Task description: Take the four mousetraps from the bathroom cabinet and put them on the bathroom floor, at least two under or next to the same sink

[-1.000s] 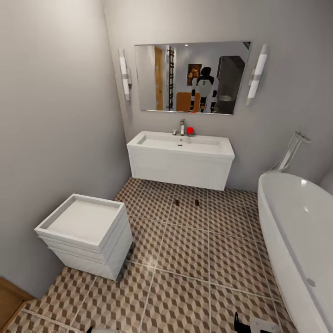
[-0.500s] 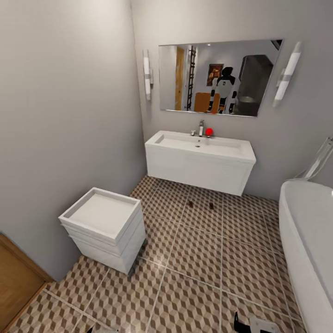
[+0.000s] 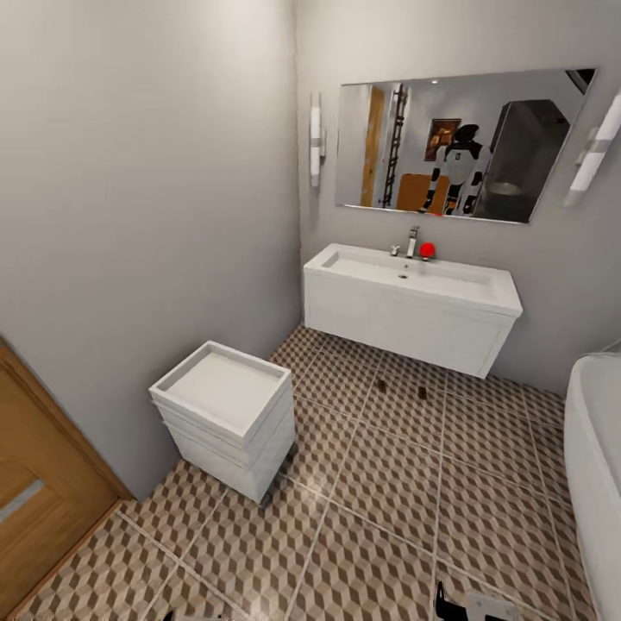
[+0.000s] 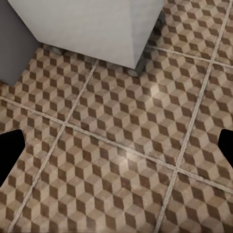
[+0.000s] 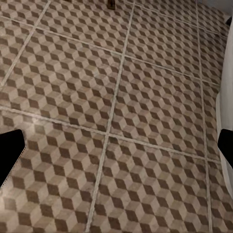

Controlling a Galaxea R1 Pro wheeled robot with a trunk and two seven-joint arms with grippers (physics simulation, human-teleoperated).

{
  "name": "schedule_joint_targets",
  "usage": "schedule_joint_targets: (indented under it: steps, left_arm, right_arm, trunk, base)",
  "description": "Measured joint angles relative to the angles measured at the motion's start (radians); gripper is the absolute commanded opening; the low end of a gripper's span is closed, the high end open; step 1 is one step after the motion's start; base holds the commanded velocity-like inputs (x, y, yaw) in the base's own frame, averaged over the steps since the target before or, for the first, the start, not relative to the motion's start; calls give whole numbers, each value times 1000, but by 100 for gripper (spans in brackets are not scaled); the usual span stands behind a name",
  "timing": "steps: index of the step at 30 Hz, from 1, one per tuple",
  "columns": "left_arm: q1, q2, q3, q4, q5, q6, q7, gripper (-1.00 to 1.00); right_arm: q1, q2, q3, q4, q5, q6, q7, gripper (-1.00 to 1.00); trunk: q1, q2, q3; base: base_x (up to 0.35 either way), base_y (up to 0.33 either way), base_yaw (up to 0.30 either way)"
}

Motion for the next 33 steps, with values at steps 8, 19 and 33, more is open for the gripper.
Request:
schedule_joint_targets:
  steps: [8,19,33]
  left_arm:
    - [0,0,0,0,0,0,0,100]
    - [0,0,0,0,0,0,0,100]
    - [0,0,0,0,0,0,0,100]
  right_arm:
    - [0,0,0,0,0,0,0,100]
    - [1,1,0,0,0,0,0,100]
    - [1,2,0,0,0,0,0,100]
  trunk:
    - [0,0,0]
    - [0,0,0]
    - [0,0,0]
  base:
    - [0,0,253]
    - [0,0,253]
    - [0,0,254]
